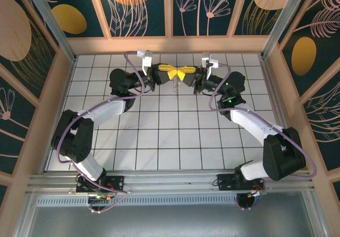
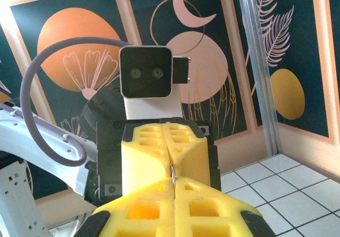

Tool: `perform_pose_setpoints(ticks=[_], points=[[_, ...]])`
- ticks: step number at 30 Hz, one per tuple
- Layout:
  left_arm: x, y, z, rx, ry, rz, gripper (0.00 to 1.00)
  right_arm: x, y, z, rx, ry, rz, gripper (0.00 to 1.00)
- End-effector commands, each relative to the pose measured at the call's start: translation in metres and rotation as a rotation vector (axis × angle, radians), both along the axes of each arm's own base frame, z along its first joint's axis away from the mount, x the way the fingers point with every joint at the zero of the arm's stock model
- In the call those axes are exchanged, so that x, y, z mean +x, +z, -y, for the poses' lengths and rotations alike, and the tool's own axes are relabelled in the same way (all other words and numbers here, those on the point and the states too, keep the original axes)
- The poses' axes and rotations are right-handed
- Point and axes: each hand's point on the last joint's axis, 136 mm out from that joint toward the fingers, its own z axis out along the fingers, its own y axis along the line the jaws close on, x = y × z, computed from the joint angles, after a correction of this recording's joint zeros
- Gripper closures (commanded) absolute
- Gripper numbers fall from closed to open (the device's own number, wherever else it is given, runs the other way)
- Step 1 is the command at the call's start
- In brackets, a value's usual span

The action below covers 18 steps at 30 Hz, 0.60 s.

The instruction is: Put the keys on the keyring

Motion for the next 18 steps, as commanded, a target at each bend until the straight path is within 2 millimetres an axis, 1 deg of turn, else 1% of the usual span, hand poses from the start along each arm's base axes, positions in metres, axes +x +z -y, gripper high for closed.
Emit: perform_pose_setpoints(ticks=[1,6,9,13,15,17,18], points=[[0.002,0.009,0.002,-0.01,0.03,0.021,1.0,-0.041,0.013,-0.002,-0.034,0.124,0.126,1.0],[0.004,0.009,0.002,-0.008,0.041,0.022,1.0,-0.05,0.013,0.0,-0.055,0.134,0.144,1.0],[0.005,0.009,0.003,-0.008,0.044,0.019,1.0,-0.051,0.015,0.002,-0.056,0.123,0.149,1.0],[0.004,0.01,0.002,-0.012,0.046,0.021,1.0,-0.05,0.014,0.002,-0.064,0.121,0.141,1.0],[0.002,0.012,0.001,-0.016,0.038,0.028,1.0,-0.046,0.014,0.002,-0.068,0.101,0.126,1.0],[0.0,0.012,0.002,-0.012,0.028,0.03,1.0,-0.044,0.013,0.003,-0.07,0.097,0.119,0.88],[-0.001,0.012,0.002,-0.011,0.021,0.034,1.0,-0.044,0.013,0.003,-0.071,0.1,0.12,0.86]])
